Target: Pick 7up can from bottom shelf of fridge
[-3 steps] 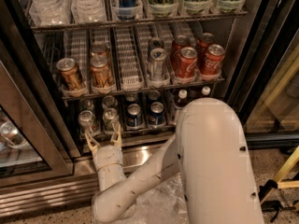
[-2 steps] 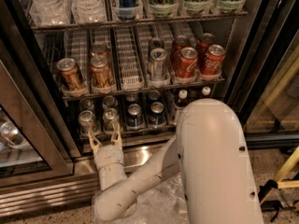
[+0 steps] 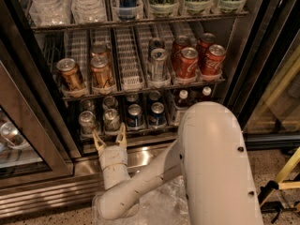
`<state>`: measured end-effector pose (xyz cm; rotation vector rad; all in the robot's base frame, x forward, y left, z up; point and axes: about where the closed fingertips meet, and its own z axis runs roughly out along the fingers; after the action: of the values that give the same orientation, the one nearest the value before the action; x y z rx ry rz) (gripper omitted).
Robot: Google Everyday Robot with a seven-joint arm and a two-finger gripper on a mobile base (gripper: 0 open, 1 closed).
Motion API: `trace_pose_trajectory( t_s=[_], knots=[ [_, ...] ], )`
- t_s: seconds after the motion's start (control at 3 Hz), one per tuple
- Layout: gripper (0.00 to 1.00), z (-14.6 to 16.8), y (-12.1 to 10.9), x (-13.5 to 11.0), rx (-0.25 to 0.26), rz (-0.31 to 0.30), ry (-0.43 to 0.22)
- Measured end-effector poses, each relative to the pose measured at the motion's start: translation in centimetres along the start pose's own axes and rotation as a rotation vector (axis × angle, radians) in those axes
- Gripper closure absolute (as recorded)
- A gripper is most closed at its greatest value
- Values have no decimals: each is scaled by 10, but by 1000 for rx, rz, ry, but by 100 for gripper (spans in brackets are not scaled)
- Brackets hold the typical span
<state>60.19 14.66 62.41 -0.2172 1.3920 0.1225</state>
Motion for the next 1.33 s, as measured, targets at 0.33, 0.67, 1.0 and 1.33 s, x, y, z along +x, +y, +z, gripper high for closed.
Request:
trace_pose_trajectory(
  t_s=[0.33,0.67,1.0,1.33],
  knots=[
    [28,6,-6,5,15,-14,6],
    [29,14,-10,8,23,-29,11],
    [29,22,-14,12,35,-35,15],
    [30,26,-17,17,46,-32,19]
  ],
)
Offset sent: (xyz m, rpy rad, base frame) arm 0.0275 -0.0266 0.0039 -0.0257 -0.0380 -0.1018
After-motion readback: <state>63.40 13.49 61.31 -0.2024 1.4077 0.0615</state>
